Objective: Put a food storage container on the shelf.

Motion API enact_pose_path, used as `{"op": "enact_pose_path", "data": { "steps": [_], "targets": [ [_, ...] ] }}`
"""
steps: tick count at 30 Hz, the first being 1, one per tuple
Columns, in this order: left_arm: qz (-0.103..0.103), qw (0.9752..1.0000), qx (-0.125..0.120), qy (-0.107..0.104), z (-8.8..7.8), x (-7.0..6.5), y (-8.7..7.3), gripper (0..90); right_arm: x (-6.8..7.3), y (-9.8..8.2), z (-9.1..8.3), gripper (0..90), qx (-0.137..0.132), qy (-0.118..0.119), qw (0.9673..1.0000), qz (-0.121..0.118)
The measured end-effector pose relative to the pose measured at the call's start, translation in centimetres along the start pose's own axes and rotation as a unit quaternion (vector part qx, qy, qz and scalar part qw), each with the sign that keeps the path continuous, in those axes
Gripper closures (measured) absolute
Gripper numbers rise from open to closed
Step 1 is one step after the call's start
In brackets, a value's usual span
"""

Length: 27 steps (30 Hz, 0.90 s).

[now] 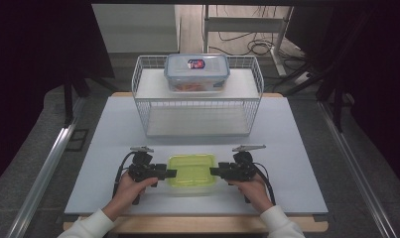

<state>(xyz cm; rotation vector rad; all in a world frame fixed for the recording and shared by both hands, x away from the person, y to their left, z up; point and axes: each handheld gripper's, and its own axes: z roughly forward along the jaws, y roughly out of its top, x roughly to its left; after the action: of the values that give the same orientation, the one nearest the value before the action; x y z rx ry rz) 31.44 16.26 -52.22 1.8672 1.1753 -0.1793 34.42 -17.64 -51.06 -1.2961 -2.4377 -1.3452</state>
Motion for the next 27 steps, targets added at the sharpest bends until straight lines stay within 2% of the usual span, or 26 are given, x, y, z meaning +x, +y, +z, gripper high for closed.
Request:
{"op": "enact_pose_path", "data": {
  "steps": [6,9,12,14,27],
  "targets": [
    [0.007,0.9999,0.003,-0.011,0.2,-0.1,-0.1,47.9,0.1,-0.1,0.3,52.9,0.007,0.008,0.9999,0.0],
    [0.009,0.9999,0.0,-0.013,-0.1,-0.2,-0.1,53.3,0.2,-0.2,0.3,60.2,0.005,0.02,0.9998,0.004],
    [0.015,0.9999,-0.004,-0.005,-0.2,-0.2,-0.2,63.0,0.3,-0.2,0.2,63.4,0.002,0.024,0.9997,0.008],
    [0.019,0.9998,-0.005,-0.007,-0.3,-0.2,-0.3,64.6,0.2,-0.2,0.1,65.6,0.002,0.034,0.9993,0.017],
    [0.036,0.9992,-0.017,0.004,-0.8,-1.2,-0.9,69.2,0.8,-0.6,-0.7,72.3,-0.009,0.034,0.9989,0.032]
  ]
}}
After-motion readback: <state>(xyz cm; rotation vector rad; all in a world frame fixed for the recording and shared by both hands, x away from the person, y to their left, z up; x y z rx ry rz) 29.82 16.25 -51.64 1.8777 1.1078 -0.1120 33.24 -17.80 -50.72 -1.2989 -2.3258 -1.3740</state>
